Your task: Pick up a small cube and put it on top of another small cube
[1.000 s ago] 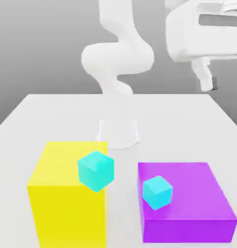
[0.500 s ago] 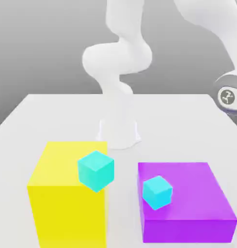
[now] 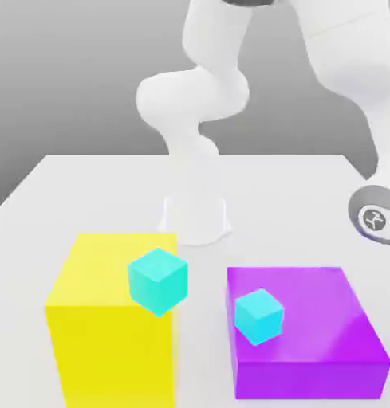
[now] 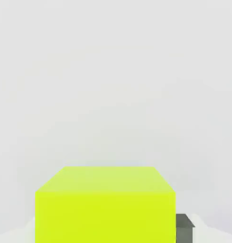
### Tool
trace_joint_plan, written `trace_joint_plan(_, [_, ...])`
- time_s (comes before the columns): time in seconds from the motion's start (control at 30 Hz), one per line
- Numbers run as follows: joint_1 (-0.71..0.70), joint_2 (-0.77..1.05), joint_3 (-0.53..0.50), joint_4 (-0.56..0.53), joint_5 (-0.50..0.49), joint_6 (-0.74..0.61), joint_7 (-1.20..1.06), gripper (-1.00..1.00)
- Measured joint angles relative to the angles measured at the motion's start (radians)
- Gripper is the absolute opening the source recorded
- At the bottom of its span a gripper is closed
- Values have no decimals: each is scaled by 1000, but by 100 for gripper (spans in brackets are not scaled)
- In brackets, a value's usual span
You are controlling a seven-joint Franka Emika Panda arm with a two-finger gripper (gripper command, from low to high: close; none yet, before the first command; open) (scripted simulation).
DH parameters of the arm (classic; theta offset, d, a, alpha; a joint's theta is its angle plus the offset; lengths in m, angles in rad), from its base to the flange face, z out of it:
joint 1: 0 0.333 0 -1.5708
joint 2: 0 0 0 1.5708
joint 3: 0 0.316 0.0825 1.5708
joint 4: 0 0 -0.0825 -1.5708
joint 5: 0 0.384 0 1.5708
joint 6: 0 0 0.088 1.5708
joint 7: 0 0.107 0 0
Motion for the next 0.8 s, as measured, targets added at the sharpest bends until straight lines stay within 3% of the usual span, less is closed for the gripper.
trace_joint_plan(0.27, [-158,-296,-52,-154,155,-130,-136,-100])
trace_joint_plan(0.5, [-291,-551,-136,-295,193,-242,-189,-100])
trace_joint_plan(0.67, [-313,-481,-153,-357,181,-110,-186,-100])
trace_joint_plan(0.7, [-313,-460,-154,-363,179,-83,-184,100])
trace_joint_plan(0.8, [-313,-460,-154,-363,179,-83,-184,100])
